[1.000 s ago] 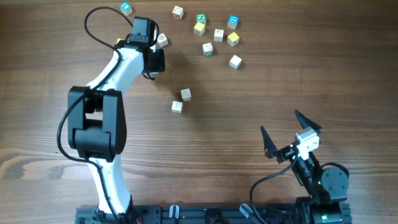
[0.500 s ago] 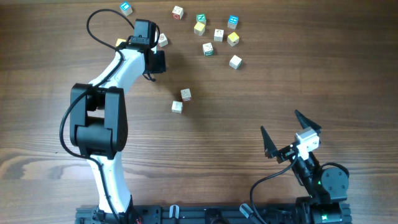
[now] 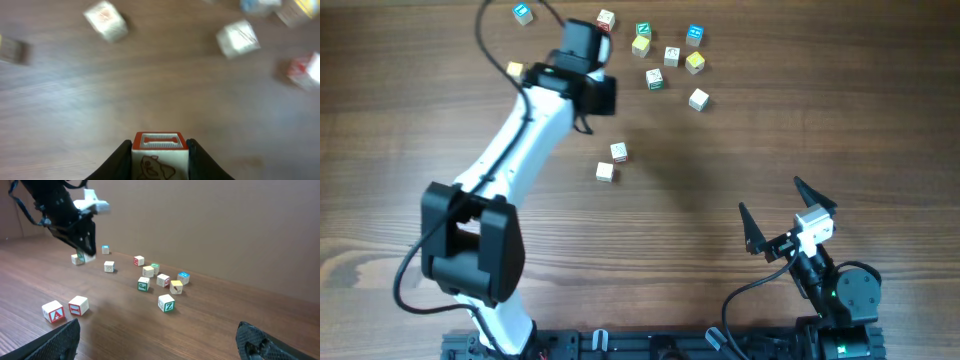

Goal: Form a circle
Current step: 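Carry the held block to the center cluster and set it down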

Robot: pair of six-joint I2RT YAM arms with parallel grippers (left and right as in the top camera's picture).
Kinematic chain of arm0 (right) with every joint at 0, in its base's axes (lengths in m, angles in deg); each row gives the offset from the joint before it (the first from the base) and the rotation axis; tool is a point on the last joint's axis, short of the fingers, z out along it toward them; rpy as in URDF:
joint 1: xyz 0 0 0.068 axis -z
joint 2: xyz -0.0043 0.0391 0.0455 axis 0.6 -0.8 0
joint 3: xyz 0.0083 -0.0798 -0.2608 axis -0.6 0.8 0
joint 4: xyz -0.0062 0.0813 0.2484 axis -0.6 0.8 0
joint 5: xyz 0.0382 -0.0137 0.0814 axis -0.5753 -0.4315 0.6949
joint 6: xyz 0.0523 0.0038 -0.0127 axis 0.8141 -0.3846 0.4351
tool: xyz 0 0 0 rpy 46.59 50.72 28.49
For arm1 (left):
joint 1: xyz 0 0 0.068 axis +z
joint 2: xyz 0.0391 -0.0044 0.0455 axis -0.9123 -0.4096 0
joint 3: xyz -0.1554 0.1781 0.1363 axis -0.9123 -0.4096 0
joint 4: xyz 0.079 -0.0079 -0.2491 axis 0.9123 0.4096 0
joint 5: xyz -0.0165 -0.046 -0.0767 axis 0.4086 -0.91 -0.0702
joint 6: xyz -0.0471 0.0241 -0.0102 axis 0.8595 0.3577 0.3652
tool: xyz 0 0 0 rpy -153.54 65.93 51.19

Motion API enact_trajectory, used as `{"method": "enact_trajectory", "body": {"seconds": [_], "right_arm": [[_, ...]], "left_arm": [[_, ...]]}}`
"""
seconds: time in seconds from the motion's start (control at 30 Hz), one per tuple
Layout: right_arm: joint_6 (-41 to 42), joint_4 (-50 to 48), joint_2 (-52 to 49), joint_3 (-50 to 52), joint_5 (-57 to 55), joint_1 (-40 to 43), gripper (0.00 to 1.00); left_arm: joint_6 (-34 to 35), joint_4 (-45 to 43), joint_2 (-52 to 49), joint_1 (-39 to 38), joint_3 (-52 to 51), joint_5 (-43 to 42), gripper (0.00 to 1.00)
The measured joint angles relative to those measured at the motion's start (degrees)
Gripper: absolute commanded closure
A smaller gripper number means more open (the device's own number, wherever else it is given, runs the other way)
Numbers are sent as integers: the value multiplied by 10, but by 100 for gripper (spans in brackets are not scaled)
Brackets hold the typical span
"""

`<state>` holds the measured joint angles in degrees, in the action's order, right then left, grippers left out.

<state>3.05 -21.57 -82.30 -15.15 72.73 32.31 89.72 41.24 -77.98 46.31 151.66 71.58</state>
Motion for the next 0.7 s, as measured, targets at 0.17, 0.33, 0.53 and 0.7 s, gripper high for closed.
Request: {"method": "enact_trajectory", "body": {"seconds": [0.17,0.33,0.53,0.7], "right_arm": [[0,0,0,0,0,0,0],[0,0,0,0,0,0,0],[0,0,0,0,0,0,0],[0,0,0,0,0,0,0]], "left_arm": [[-6,56,0,-78,0,-2,70],[-6,90,0,-137,-5,-2,69],[-19,57,0,-181,-60,-2,70],[-26,-10,0,-182,-105,11,72]]}}
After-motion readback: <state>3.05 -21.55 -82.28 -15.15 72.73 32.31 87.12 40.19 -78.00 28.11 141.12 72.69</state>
